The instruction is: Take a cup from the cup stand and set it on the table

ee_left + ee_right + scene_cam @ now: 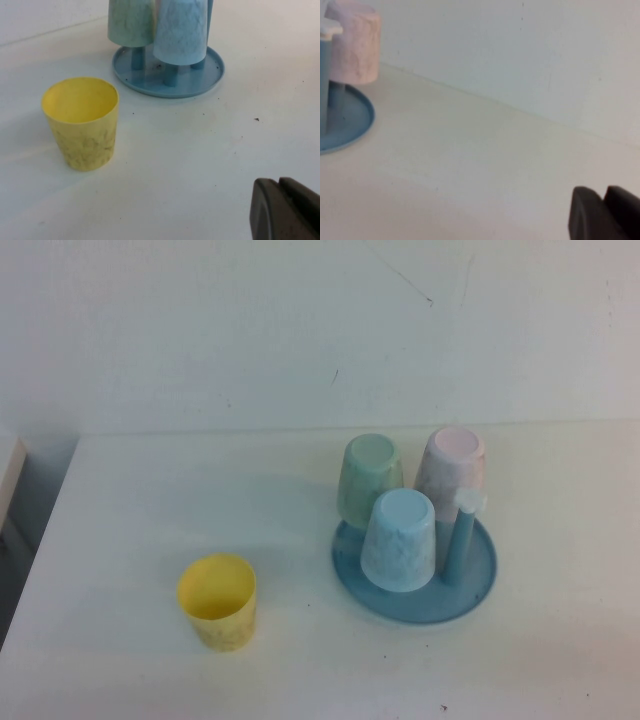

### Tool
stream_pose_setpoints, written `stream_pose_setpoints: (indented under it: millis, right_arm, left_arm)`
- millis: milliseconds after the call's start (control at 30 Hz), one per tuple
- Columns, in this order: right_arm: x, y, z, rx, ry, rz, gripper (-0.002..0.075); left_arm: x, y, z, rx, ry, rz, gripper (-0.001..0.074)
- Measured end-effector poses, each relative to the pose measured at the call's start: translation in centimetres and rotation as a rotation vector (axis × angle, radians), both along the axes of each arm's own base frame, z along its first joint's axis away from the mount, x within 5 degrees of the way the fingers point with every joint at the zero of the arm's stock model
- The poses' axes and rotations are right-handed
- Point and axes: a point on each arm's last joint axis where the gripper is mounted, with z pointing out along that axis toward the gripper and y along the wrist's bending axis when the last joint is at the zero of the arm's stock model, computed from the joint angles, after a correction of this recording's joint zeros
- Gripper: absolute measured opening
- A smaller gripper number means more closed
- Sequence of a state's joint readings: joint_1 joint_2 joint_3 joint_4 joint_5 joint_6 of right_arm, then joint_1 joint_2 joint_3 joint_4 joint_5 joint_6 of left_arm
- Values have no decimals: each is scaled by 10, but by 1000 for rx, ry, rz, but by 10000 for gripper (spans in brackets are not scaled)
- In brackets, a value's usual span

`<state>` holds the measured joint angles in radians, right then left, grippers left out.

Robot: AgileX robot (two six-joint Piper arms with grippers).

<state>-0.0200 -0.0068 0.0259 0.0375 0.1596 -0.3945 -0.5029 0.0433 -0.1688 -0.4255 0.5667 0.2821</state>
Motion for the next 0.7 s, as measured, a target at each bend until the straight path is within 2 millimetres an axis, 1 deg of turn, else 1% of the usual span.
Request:
stream_pose_setpoints:
  millis: [200, 300, 467, 700]
  right_arm:
    - [-3, -2, -13, 39, 145, -30, 62]
    - [-4, -1, -16, 62, 180, -14, 62]
    - [-5, 3, -16, 108, 186, 41, 62]
    - [-5, 3, -17, 96, 187, 53, 62]
  left_arm:
    - [0, 0, 0, 0, 0, 0, -2]
    - [0, 0, 0, 0, 0, 0, -2]
    - [0, 0, 0, 0, 0, 0, -2]
    - [0, 0, 0, 0, 0, 0, -2]
